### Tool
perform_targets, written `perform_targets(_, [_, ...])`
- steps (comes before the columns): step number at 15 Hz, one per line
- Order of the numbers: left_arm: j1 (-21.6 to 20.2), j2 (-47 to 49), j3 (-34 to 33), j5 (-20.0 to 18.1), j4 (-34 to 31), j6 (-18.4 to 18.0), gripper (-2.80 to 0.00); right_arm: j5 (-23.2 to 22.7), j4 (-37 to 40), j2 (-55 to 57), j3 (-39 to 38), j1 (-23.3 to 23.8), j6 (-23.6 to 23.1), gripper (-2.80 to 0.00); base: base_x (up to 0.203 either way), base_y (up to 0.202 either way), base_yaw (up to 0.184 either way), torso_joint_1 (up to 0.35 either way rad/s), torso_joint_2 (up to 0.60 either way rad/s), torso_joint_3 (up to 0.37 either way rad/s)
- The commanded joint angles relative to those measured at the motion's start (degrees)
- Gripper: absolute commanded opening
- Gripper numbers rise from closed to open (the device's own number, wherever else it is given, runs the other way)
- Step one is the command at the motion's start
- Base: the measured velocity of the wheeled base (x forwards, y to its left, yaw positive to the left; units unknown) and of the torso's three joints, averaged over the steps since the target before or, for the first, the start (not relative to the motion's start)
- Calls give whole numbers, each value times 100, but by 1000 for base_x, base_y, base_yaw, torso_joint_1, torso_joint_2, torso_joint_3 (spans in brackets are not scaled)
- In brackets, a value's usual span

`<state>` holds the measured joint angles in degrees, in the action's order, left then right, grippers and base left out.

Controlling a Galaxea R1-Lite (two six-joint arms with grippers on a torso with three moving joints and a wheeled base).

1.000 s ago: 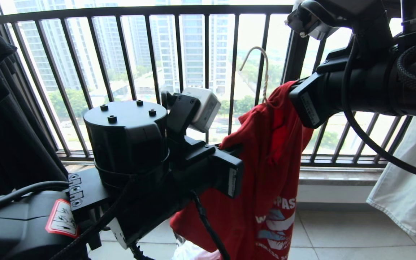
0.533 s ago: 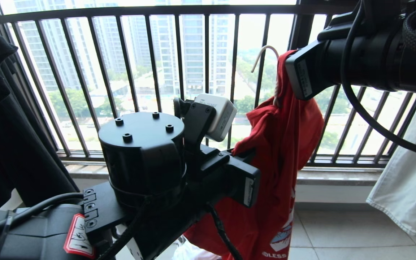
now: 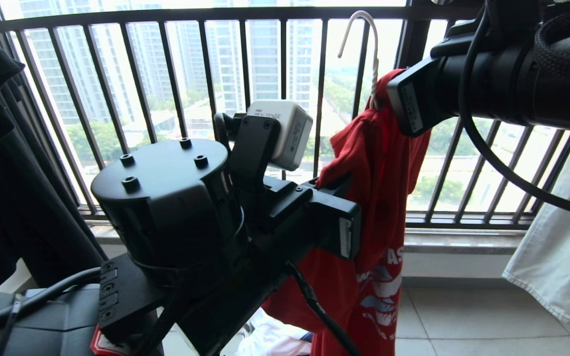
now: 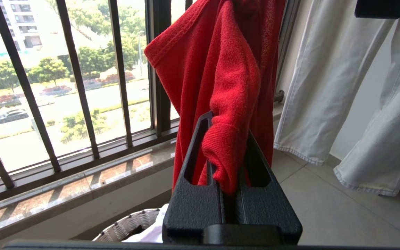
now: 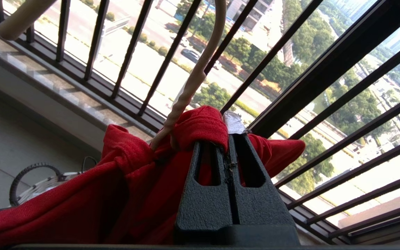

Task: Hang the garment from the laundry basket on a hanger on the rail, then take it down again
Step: Hang the clothes on the clothes rack

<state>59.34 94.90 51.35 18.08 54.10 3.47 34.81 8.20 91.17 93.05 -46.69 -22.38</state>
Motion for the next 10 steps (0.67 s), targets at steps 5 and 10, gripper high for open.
perform_targets(5, [69, -42, -11, 99, 39, -75, -280, 167, -109, -3, 99, 2, -12, -280, 0, 0, 0, 0, 0, 0])
perform_targets(10, [183, -65, -122, 99, 327, -185, -280, 202, -100, 171, 375, 34, -21, -280, 0, 0, 0, 0, 0, 0])
